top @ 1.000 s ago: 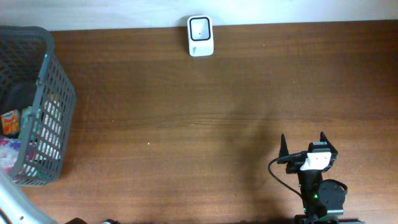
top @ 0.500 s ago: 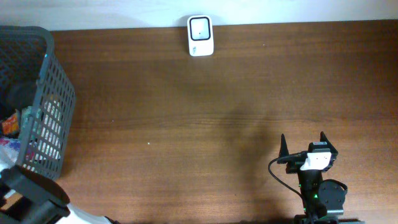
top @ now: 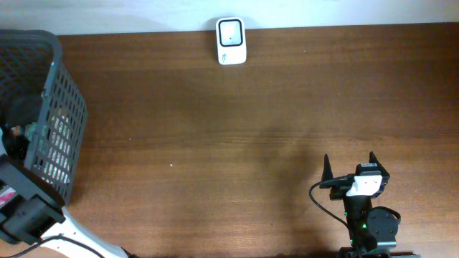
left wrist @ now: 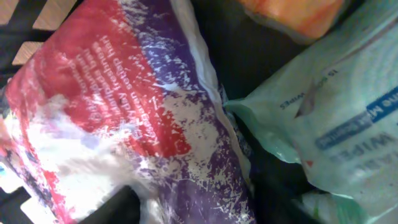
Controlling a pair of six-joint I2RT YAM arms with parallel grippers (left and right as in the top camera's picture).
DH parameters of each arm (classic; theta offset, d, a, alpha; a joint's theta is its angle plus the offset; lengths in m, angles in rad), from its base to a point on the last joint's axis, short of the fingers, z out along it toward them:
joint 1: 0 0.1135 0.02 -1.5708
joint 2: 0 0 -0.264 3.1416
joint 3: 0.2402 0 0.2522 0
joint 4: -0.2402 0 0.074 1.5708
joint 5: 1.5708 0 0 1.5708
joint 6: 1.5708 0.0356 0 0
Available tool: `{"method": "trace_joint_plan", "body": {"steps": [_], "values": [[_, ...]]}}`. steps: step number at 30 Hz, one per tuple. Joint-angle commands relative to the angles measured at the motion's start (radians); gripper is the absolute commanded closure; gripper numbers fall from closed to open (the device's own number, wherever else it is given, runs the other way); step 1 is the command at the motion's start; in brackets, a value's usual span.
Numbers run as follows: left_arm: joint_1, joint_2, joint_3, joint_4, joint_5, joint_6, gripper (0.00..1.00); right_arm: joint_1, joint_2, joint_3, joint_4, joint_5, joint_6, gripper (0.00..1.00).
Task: Scan the item barcode
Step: 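Grasp the red-purple package and place it on the table near the scanner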
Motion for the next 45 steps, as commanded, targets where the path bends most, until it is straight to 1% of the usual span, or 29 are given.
{"method": "trace_joint_plan", "body": {"steps": [1,2,3,4,5,7,9,10,11,12,13,14,16,19,21,23,24,27,29,30,32,35,36,37,39,42,43,44,45], "values": [[0.007,0.012,-0.004,-0.009,-0.011,-0.004,0.57,0.006,-0.006,-0.007,-0.004,0.011,-0.006,0.02],[0.007,0.013,-0.005,-0.019,-0.011,-0.004,0.46,0.006,-0.006,-0.007,-0.004,0.011,-0.006,0.02],[0.010,0.013,-0.005,-0.023,-0.011,-0.004,0.42,0.006,-0.006,-0.007,-0.004,0.011,-0.006,0.02],[0.017,0.013,-0.006,-0.030,-0.011,-0.004,0.36,0.006,-0.006,-0.007,-0.004,0.011,-0.006,0.02],[0.030,0.013,-0.006,-0.037,-0.011,-0.004,0.27,0.006,-0.006,-0.007,-0.004,0.011,-0.006,0.02],[0.040,0.013,-0.006,-0.046,-0.011,-0.004,0.36,0.006,-0.006,-0.007,-0.004,0.011,-0.006,0.02],[0.055,0.014,-0.012,-0.052,-0.010,-0.004,0.39,0.006,-0.006,-0.007,-0.004,0.011,-0.006,0.02],[0.063,0.014,-0.024,-0.051,-0.002,-0.005,0.47,0.006,-0.006,-0.007,-0.004,0.011,-0.006,0.02],[0.066,0.015,-0.037,-0.044,0.008,-0.004,0.67,0.006,-0.006,-0.007,-0.004,0.011,-0.006,0.02],[0.066,0.015,-0.040,-0.043,0.014,-0.004,0.81,0.006,-0.006,-0.007,-0.004,0.011,-0.006,0.02],[0.066,0.015,-0.040,-0.043,0.043,-0.004,0.84,0.006,-0.006,-0.007,-0.004,0.011,-0.006,0.02],[0.066,0.015,-0.040,-0.043,0.077,-0.004,0.91,0.006,-0.006,-0.007,-0.004,0.011,-0.006,0.02],[0.066,0.015,-0.040,-0.036,0.141,-0.004,1.00,0.006,-0.006,-0.007,-0.004,0.011,-0.006,0.02],[0.066,0.015,-0.039,-0.049,0.173,-0.003,1.00,0.006,-0.006,-0.007,-0.004,0.011,-0.006,0.02],[0.066,0.010,0.011,-0.072,0.172,-0.011,1.00,0.006,-0.006,-0.007,-0.004,0.011,-0.006,0.02],[0.065,-0.022,0.113,-0.116,0.182,-0.155,1.00,0.006,-0.006,-0.007,-0.004,0.011,-0.006,0.02],[0.065,-0.051,0.178,-0.125,0.252,-0.161,1.00,0.006,-0.006,-0.007,-0.004,0.011,-0.006,0.02],[0.065,-0.135,0.286,-0.098,0.457,-0.161,1.00,0.006,-0.006,-0.007,-0.004,0.011,-0.006,0.02],[0.065,-0.209,0.330,-0.046,0.581,-0.161,1.00,0.006,-0.006,-0.007,-0.004,0.011,-0.006,0.02],[0.065,-0.260,0.340,0.000,0.680,-0.170,1.00,0.006,-0.006,-0.007,-0.004,0.011,-0.006,0.02],[0.065,-0.325,0.340,0.079,0.788,-0.282,1.00,0.006,-0.006,-0.007,-0.004,0.011,-0.006,0.02],[0.044,-0.410,0.340,0.226,0.969,-0.344,1.00,0.006,-0.006,-0.007,-0.004,0.011,-0.006,0.02],[0.011,-0.447,0.340,0.286,1.009,-0.374,1.00,0.006,-0.006,-0.007,-0.004,0.011,-0.006,0.02],[-0.020,-0.473,0.340,0.328,1.022,-0.375,1.00,0.006,-0.006,-0.007,-0.004,0.011,-0.006,0.02],[-0.106,-0.518,0.340,0.378,1.019,-0.375,1.00,0.006,-0.006,-0.007,-0.004,0.011,-0.006,0.02],[-0.294,-0.562,0.340,0.465,1.017,-0.373,1.00,0.006,-0.006,-0.007,-0.004,0.011,-0.006,0.02],[-0.359,-0.562,0.340,0.484,1.017,-0.373,1.00,0.006,-0.006,-0.007,-0.004,0.011,-0.006,0.02],[-0.425,-0.559,0.339,0.468,1.010,-0.355,1.00,0.006,-0.006,-0.007,-0.004,0.011,-0.006,0.02],[-0.479,-0.559,0.339,0.444,1.010,-0.315,1.00,0.006,-0.006,-0.007,-0.004,0.011,-0.006,0.02]]}}
